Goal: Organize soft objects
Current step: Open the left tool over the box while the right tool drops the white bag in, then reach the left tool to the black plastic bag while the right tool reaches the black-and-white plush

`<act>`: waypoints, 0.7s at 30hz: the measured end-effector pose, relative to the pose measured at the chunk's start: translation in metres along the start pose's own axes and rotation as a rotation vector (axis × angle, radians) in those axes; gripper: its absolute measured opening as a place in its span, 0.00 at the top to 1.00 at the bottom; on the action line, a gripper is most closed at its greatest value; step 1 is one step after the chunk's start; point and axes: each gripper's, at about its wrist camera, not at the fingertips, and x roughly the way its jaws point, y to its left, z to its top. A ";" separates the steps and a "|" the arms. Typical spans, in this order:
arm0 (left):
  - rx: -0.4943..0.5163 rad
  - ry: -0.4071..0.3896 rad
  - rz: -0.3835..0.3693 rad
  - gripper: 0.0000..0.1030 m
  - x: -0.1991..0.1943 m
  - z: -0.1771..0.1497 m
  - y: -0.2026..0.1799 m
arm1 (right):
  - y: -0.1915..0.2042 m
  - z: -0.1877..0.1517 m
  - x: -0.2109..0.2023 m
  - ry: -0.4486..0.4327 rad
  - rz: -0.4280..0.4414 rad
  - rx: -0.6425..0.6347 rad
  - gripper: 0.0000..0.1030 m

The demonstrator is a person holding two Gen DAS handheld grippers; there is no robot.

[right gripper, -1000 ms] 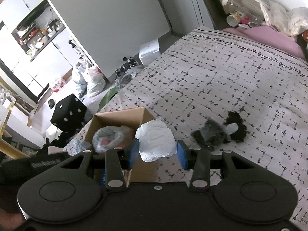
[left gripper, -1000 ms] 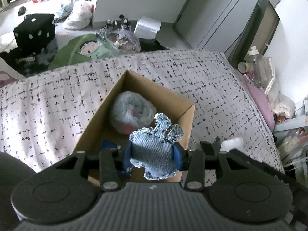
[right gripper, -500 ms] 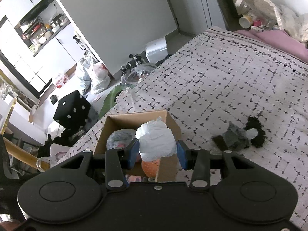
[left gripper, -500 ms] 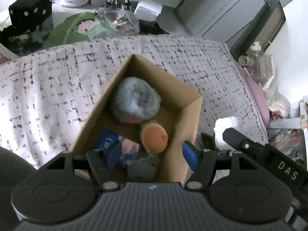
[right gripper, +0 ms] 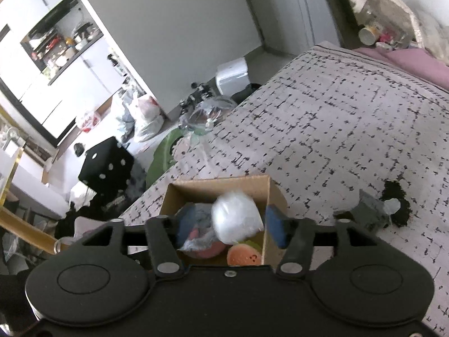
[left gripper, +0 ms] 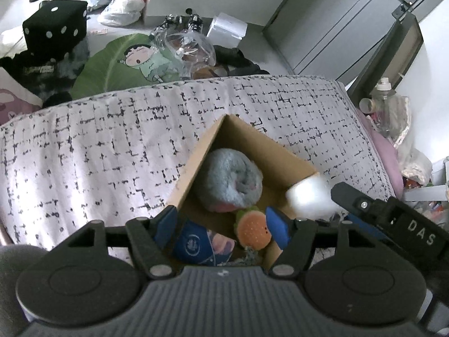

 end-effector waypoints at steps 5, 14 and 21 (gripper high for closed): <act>0.037 -0.023 -0.005 0.23 -0.001 0.001 -0.006 | -0.022 -0.004 -0.006 0.004 -0.047 0.033 0.35; 0.109 -0.051 -0.027 0.16 -0.001 -0.006 -0.034 | -0.074 -0.011 -0.032 -0.019 -0.122 0.084 0.24; 0.156 -0.065 -0.025 0.16 0.002 -0.013 -0.060 | -0.109 -0.015 -0.043 -0.034 -0.142 0.126 0.22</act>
